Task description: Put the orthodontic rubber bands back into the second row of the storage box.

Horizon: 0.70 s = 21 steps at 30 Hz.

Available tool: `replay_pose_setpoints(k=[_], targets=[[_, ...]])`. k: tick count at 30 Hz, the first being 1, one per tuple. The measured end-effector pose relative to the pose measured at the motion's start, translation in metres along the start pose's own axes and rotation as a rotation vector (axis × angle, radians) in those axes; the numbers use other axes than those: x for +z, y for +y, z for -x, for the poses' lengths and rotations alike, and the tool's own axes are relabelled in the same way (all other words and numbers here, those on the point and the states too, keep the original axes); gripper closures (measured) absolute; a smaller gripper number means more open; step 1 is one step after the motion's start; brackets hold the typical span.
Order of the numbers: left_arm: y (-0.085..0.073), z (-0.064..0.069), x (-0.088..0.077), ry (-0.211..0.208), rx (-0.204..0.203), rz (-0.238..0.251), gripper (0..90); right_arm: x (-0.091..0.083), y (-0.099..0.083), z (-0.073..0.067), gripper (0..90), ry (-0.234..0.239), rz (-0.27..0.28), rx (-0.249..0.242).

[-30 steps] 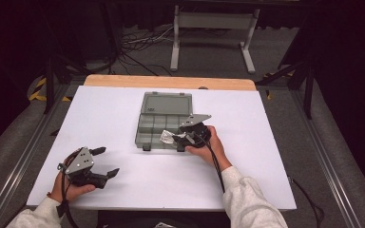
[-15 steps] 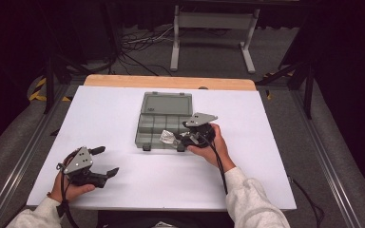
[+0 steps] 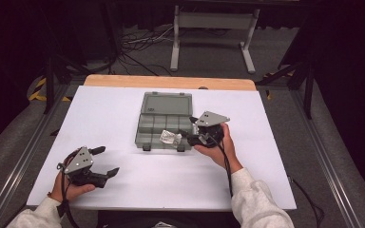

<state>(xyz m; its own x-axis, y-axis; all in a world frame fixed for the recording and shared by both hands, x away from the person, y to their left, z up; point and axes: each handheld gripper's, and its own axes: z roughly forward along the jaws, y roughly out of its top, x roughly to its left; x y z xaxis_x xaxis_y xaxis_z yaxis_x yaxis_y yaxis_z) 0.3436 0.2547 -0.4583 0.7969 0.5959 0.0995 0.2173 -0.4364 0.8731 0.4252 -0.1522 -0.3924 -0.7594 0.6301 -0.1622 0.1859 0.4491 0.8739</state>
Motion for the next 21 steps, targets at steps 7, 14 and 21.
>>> replay_pose_setpoints(k=[7,14,21], targets=[[0.000,0.000,-0.001,0.001,0.002,0.003,9.7,-0.012,-0.002,0.000,37.0,-0.020,0.009,-0.016],[0.001,0.000,-0.001,0.004,0.004,0.004,9.7,-0.025,-0.006,0.001,34.3,-0.035,0.019,-0.026],[0.001,0.001,0.000,0.003,0.004,0.002,9.7,-0.035,-0.012,0.002,31.0,-0.045,0.022,-0.030]])
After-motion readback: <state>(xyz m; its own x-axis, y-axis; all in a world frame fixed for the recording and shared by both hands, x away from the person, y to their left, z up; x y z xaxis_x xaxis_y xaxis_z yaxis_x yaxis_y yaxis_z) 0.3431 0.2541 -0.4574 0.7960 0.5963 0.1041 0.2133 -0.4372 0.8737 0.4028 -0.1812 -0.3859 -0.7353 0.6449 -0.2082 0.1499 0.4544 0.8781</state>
